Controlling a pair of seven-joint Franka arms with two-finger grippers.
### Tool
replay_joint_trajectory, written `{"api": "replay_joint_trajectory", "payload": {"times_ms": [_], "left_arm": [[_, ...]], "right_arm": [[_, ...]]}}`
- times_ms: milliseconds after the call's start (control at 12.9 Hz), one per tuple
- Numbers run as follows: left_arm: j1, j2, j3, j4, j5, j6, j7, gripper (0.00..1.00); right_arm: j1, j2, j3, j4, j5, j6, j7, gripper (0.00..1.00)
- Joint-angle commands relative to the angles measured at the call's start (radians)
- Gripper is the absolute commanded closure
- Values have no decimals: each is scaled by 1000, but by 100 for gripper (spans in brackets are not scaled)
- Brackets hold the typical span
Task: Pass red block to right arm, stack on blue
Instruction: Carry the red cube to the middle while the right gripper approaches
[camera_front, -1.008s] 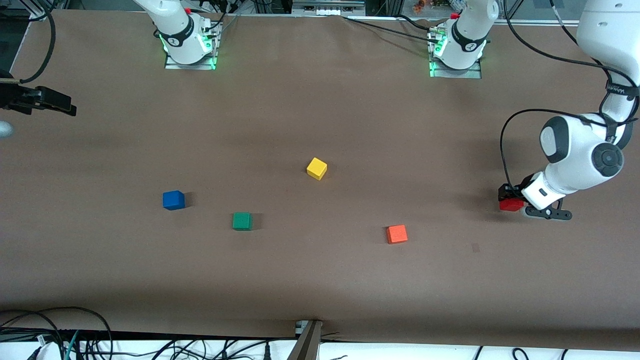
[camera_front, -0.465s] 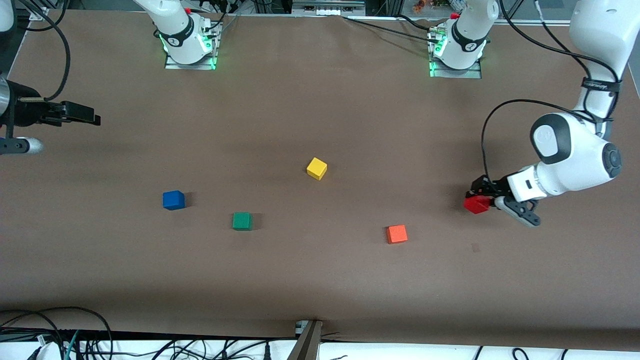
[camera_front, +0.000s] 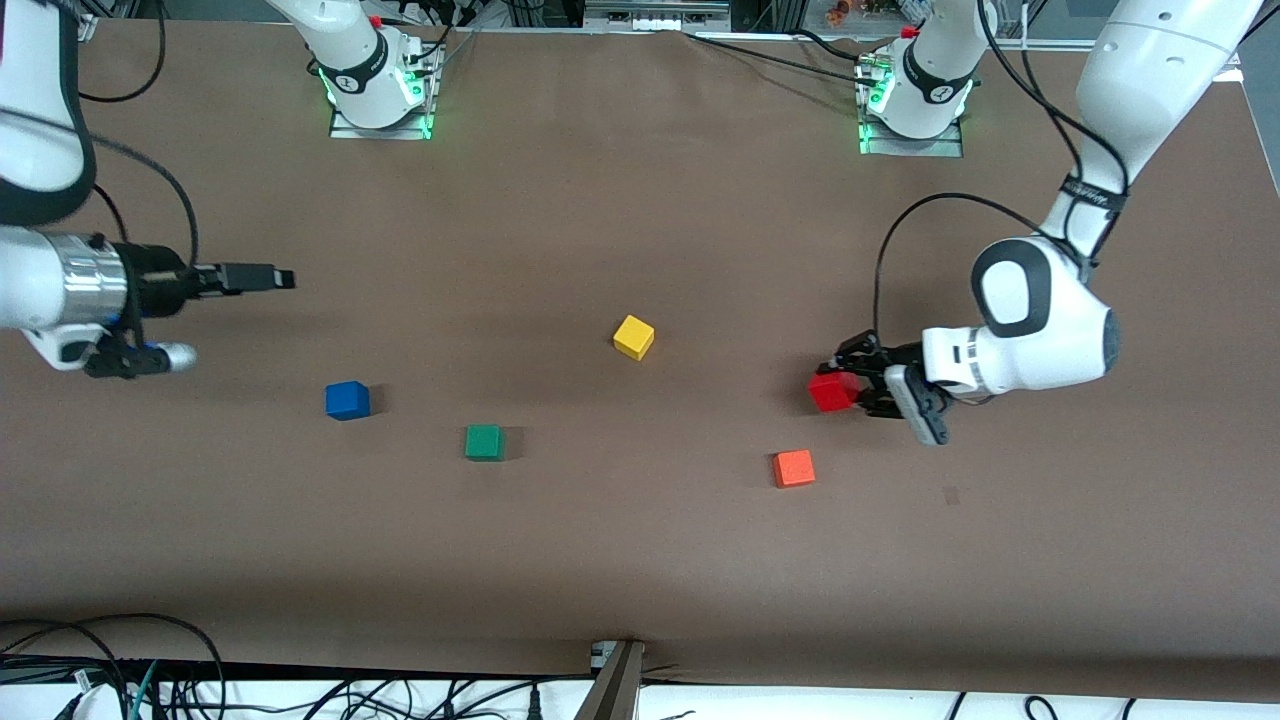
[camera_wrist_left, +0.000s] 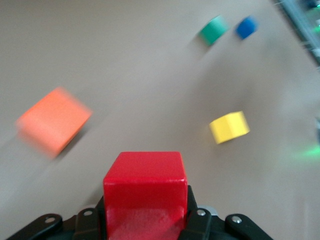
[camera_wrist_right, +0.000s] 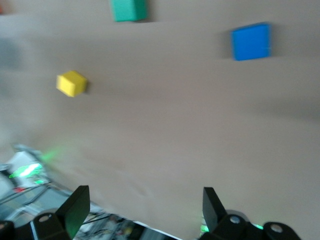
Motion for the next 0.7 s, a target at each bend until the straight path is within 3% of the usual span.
{"api": "replay_joint_trajectory", "payload": {"times_ms": [0,465,620], "left_arm": [[7,95,-76,107,-107,-15,221,97],[-106,173,-127,212,-305,-21,589,100],[-155,176,-125,215,-398,-14,611,100]], "right_arm": [[-5,96,1,12,185,28,-11,0],[72,288,3,10,640,71,-92,0],[122,314,5,1,725,136,-115,0]]}}
